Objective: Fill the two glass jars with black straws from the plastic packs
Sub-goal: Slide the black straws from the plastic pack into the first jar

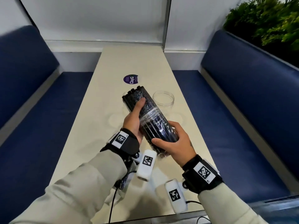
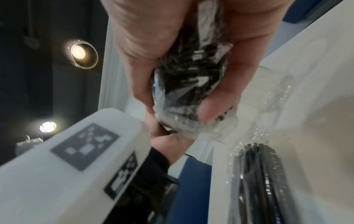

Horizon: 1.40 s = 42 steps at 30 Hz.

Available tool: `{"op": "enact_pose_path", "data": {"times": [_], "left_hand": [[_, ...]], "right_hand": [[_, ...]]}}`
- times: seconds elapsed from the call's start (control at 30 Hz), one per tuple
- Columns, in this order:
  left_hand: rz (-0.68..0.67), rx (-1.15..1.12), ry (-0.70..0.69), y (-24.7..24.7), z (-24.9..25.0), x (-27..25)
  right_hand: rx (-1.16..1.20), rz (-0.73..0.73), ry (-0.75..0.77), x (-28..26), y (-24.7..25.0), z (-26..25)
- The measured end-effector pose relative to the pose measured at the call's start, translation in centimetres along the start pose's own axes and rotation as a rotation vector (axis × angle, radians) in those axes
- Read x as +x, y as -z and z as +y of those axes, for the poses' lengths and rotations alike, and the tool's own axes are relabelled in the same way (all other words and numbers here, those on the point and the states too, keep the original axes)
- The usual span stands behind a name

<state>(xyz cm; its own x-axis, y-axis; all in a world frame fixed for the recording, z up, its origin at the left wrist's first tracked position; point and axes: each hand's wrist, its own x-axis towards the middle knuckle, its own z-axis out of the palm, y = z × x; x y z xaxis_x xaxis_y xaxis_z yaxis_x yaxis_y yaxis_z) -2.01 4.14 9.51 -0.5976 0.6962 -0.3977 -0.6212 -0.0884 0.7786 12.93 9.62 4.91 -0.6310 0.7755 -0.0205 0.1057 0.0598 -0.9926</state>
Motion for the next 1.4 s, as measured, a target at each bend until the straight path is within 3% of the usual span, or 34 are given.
{"op": "enact_pose_path", "data": {"times": [0.23, 0.4, 0.53, 0.67, 0.73, 0.93, 1.03, 1.17, 1.27, 1.33, 1.4], "left_hand": [[-0.104, 0.081, 0.069, 0.1, -1.3, -0.2], [-0.067, -0.006, 0.050, -0.2, 1.6, 1.4], [-0.027, -0.013, 0.075, -0.9, 1.0, 1.4], [-0.077, 0.007, 0.110, -1.0, 0.9, 1.5], [-0.111, 0.010, 0.122, -1.1, 1.7, 1.8], [-0.248, -0.056, 0.310, -2.2, 3.8, 2.3], [-0.263, 0.034, 0.336, -2.9, 4.5, 2.5], [-0.468, 0.278, 0.391, -2.8, 6.1, 2.5], [-0.478, 0.696, 0.286, -2.9, 8.0, 2.6], [-0.344, 1.003, -0.005, -3.1, 9.3, 3.4], [-0.261, 1.165, -0.354, -3.4, 10.3, 5.1]], "right_hand": [[0.034, 0.008, -0.026, 0.0, 0.2, -0.4], [-0.016, 0.021, 0.012, 0.3, -0.3, -0.9], [-0.092, 0.081, 0.039, 0.7, -1.1, -1.8], [-0.097, 0.134, 0.038, 0.8, -1.2, -2.4], [-0.051, 0.195, 0.108, 0.4, -1.2, -2.7], [-0.063, 0.256, 0.564, -0.2, -1.3, -5.2], [-0.066, 0.258, 0.645, 0.9, -1.1, -6.9], [-0.219, 0.314, 0.720, 2.2, -0.8, -9.9], [-0.162, 0.389, 0.668, 4.5, 0.8, -12.0], [-0.220, 0.413, 0.576, 6.1, 2.2, -13.3], [-0.325, 0.422, 0.482, 7.7, 3.5, -14.5]]}}
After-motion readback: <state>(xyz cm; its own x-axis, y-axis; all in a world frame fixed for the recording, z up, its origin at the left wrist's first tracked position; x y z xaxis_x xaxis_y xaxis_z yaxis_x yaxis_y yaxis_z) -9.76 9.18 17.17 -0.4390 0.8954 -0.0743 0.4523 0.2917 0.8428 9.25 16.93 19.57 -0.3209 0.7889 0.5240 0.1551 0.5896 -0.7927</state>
